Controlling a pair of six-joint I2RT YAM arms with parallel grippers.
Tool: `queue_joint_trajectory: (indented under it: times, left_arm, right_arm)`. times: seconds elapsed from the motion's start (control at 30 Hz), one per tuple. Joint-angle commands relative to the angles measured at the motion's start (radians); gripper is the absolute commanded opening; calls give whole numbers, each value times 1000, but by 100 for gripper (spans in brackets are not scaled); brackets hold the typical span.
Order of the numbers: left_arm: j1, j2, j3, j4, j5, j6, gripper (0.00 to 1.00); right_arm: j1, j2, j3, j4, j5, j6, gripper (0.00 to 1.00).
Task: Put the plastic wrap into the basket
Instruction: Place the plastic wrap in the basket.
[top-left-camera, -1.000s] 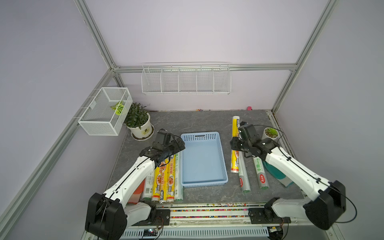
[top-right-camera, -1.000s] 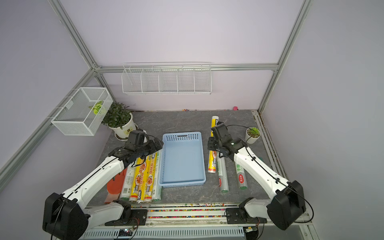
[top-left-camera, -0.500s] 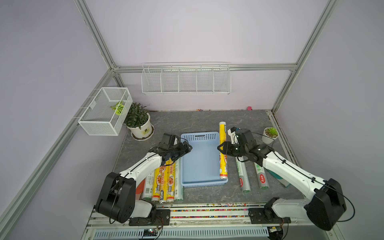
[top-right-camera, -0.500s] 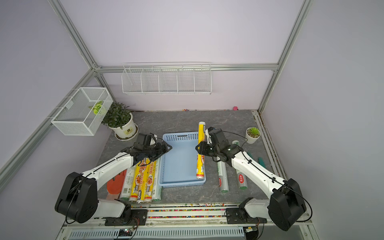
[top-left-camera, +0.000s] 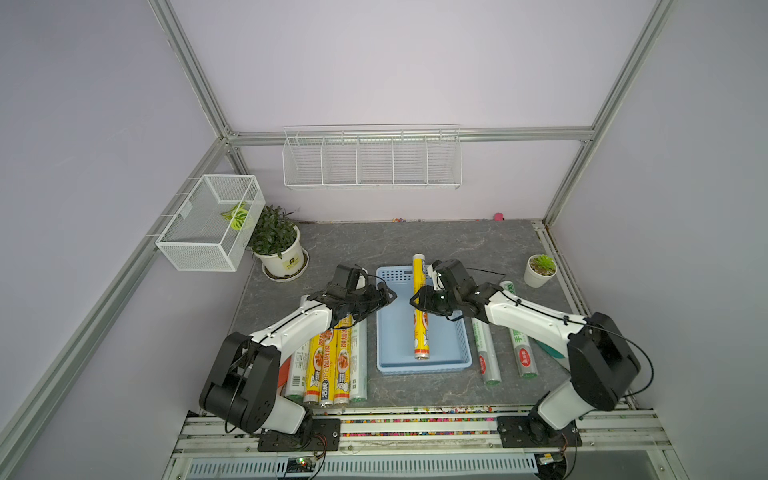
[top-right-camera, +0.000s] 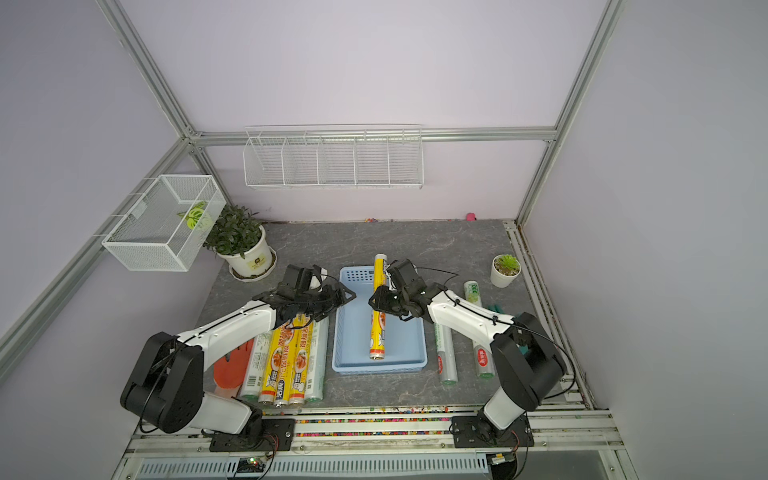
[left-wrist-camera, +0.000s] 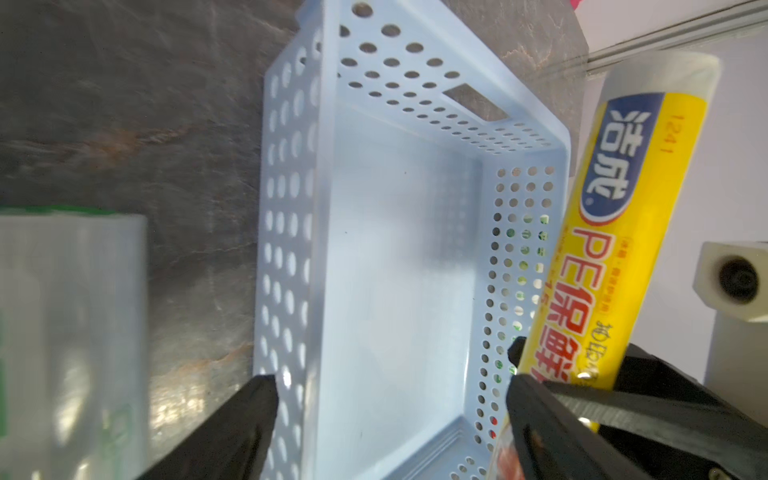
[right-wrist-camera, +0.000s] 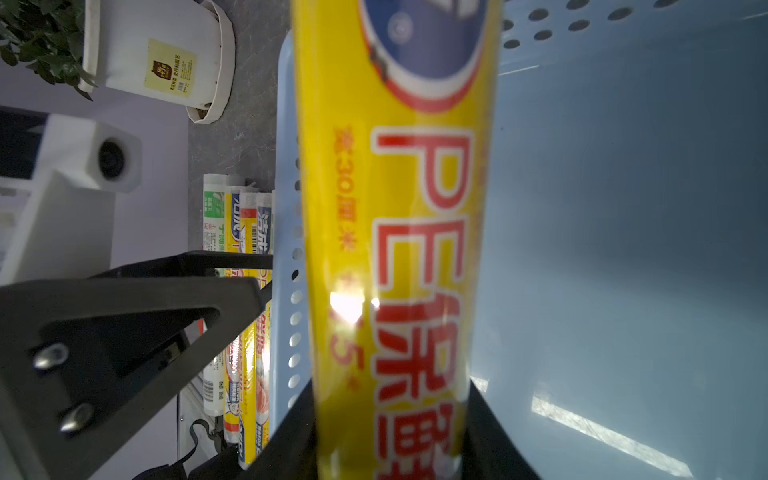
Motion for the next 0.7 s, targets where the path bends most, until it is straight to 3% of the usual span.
queue_joint_trajectory:
  times: [0.0, 0.3, 0.67]
  left_arm:
    - [0, -60, 26, -57, -91, 31, 93]
    - [3, -227, -61, -83, -181, 45, 90]
    - [20, -380, -113, -150, -297, 56, 90]
  right_arm:
    - [38, 75, 84, 66, -54, 30, 24]
    - [112, 276, 195, 48, -31, 114, 25]
    - [145, 319, 228, -24, -8, 121, 29]
